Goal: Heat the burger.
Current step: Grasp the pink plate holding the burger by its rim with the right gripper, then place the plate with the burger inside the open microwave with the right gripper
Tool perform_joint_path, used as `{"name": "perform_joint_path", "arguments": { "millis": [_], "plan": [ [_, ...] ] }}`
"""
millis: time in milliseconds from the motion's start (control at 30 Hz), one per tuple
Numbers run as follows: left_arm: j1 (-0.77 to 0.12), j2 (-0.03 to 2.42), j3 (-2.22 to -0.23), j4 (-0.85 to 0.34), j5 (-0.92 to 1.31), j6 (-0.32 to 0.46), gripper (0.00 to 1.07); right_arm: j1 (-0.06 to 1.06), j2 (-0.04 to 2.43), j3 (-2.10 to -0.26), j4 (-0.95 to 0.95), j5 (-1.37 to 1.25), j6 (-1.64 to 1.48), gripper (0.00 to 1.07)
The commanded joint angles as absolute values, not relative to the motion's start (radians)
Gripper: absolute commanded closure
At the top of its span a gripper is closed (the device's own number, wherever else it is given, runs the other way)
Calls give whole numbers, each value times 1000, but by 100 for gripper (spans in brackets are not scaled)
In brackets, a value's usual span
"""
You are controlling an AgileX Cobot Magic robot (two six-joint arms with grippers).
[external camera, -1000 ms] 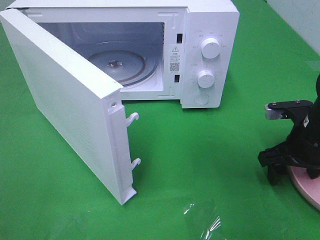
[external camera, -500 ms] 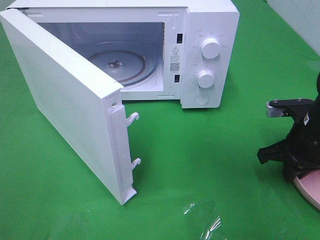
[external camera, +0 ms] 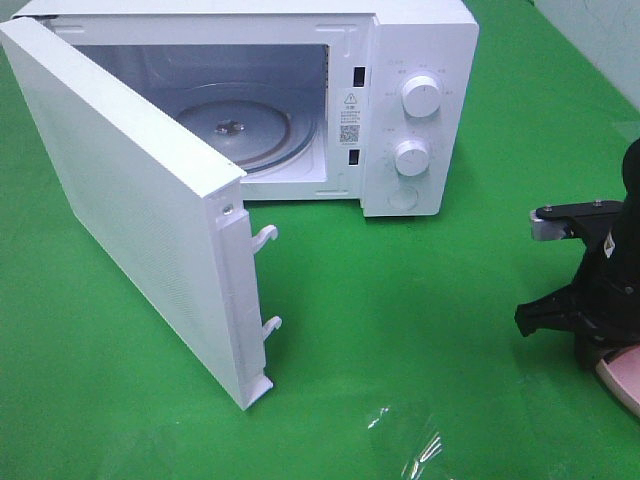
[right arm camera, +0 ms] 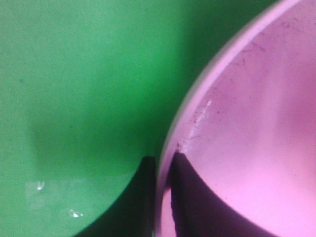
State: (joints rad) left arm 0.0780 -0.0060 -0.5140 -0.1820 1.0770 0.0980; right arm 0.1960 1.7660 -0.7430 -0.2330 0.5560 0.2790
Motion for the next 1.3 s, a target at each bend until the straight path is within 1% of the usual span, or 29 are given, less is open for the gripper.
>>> {"name": "perform_joint_path", "arguments": {
  "millis": [33,67,233,300,467,533,700,833,933,1000,1167,1233,1300],
  "plan": [
    [81,-21,-515,-186,1069,93,10,210,1754,-734,-284,588,318,107],
    [81,-21,-515,-186,1069,93,10,226,1741,-734,-319,606,356,107],
    [81,-21,-515,-186,1069,93,10,255,1715,-734,-367,635,400,107],
    [81,-21,-515,-186,1069,93,10,299,1673,-734,-429,669,444,107],
    [81,-21,-515,-186,1069,93,10,327,1648,-734,-463,699,476,107],
    [81,-21,-515,-186,1069,93,10,369,1610,-727,-512,725,515,107],
    [81,-21,-515,-186,1069,93,10,399,1583,-713,-532,739,537,107],
    [81,-21,-515,-186,1069,93,10,464,1535,-681,-564,777,559,107],
    [81,-21,-515,-186,1069,93,10,485,1514,-672,-574,789,575,107],
    [81,-21,-515,-186,1069,93,10,519,1489,-658,-582,824,582,107],
    [81,-21,-515,-186,1069,93,10,553,1463,-638,-581,833,583,107],
    [81,-21,-515,-186,1069,93,10,601,1426,-612,-581,858,590,107],
    [81,-21,-515,-186,1069,93,10,623,1413,-599,-582,880,595,107]
  ]
}}
